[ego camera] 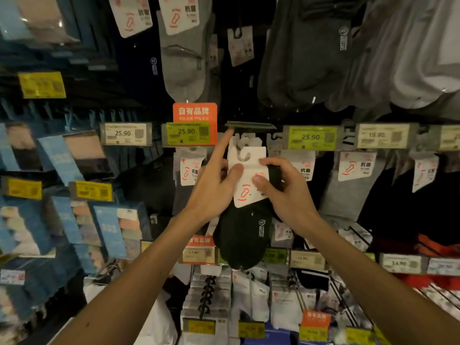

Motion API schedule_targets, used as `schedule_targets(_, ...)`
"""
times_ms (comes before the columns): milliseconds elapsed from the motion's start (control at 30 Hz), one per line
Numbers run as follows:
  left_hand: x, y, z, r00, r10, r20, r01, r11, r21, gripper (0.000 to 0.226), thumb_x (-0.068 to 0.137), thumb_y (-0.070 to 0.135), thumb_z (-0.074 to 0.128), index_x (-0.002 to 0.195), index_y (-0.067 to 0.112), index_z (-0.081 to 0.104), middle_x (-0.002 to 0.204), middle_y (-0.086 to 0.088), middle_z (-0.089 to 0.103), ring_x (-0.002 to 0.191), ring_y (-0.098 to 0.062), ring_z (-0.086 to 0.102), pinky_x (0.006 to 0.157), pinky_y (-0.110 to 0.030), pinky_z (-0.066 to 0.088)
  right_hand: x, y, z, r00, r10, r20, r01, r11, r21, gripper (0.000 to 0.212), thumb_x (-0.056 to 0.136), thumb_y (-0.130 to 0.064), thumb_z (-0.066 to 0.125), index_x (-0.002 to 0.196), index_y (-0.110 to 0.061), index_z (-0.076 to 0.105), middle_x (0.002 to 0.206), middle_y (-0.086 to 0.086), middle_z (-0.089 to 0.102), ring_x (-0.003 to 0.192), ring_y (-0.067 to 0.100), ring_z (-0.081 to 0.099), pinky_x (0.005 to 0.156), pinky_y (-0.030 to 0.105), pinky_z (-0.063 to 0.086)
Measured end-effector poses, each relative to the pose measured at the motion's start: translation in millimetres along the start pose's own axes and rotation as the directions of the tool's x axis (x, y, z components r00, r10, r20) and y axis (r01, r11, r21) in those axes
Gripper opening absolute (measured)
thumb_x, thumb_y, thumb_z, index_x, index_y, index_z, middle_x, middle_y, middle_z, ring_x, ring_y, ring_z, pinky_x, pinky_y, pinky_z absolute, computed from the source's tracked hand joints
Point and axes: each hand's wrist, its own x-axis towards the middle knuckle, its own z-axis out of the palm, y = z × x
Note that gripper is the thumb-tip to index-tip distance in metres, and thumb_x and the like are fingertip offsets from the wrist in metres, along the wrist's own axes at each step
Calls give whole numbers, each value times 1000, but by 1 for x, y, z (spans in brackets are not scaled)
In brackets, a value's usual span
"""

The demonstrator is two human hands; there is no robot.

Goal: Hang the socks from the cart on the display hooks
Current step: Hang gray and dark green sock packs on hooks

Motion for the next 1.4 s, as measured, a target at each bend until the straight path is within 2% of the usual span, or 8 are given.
schedule_targets(367, 21, 1, 7, 993, 94, -73, -83, 986, 142, 68, 105, 15, 45, 153, 41, 5, 83, 2, 63, 57, 1, 62, 46, -12, 43, 29, 3, 10, 994, 48, -95, -52, 998, -39, 33, 94, -19, 68, 126, -21, 62, 115, -6, 65, 103, 12, 67, 85, 42, 60)
schedule_targets(600, 23, -19, 7, 986, 161, -54, -137, 943, 302, 75, 104, 17, 48, 149, 44, -5, 80, 1, 56, 58, -2, 59, 46, -11, 40, 28, 13, 13, 998, 11, -63, -21, 988, -154, 37, 95, -17, 66, 132, -18, 58, 111, -22, 57, 101, -5, 61, 88, 33, 59)
schedule_targets(700, 19, -32, 8, 979, 194, -55, -161, 916, 367, 75, 104, 23, 49, 155, 40, -3, 88, 2, 57, 69, -5, 59, 58, -13, 44, 21, 22, 13, 999, -34, -26, 25, 962, -272, 48, 95, -22, 66, 141, -22, 49, 126, -13, 58, 116, 0, 57, 99, 32, 52)
schedule_targets(833, -10, -52, 13, 984, 170, -52, -137, 913, 384, 75, 102, 25, 55, 158, 33, 7, 138, -4, 52, 121, -11, 52, 91, -38, 54, -8, 45, 14, 996, -84, -10, 73, 919, -388, 72, 93, -31, 68, 152, -35, 26, 136, -9, 43, 118, -2, 42, 96, 29, 47)
schedule_targets(900, -27, -60, 16, 985, 151, -77, -117, 934, 337, 73, 101, 24, 57, 158, 33, 12, 143, 0, 44, 125, -3, 43, 97, -37, 50, -23, 57, 13, 995, -102, -18, 86, 908, -409, 77, 92, -32, 70, 151, -38, 21, 132, -11, 37, 113, -6, 40, 92, 20, 46)
schedule_targets(1000, -41, -76, 17, 995, 38, -97, -11, 965, 264, 70, 101, 33, 55, 155, 45, 13, 149, 0, 37, 136, -13, 40, 107, -47, 45, -36, 70, 14, 999, -22, 45, 38, 914, -403, 84, 90, -31, 71, 149, -43, 13, 136, -5, 38, 112, -13, 34, 90, -1, 34)
schedule_targets(1200, -36, -97, 28, 998, -69, -7, 69, 993, 92, 84, 102, 15, 53, 148, 62, 0, 157, 4, 35, 140, -12, 41, 110, -47, 44, -28, 83, 22, 998, -9, 61, 35, 898, -438, 96, 93, -14, 69, 151, -44, -1, 155, 5, 37, 137, 17, 42, 107, 40, 45)
schedule_targets(1400, -12, -108, 40, 979, -200, -28, 201, 980, 13, 86, 100, 4, 52, 154, 46, -1, 158, 0, 35, 142, -18, 40, 113, -48, 40, -9, 92, 28, 1000, 30, -2, -27, 868, -495, 101, 93, -6, 68, 149, -44, -6, 153, 6, 42, 133, 23, 50, 101, 38, 48)
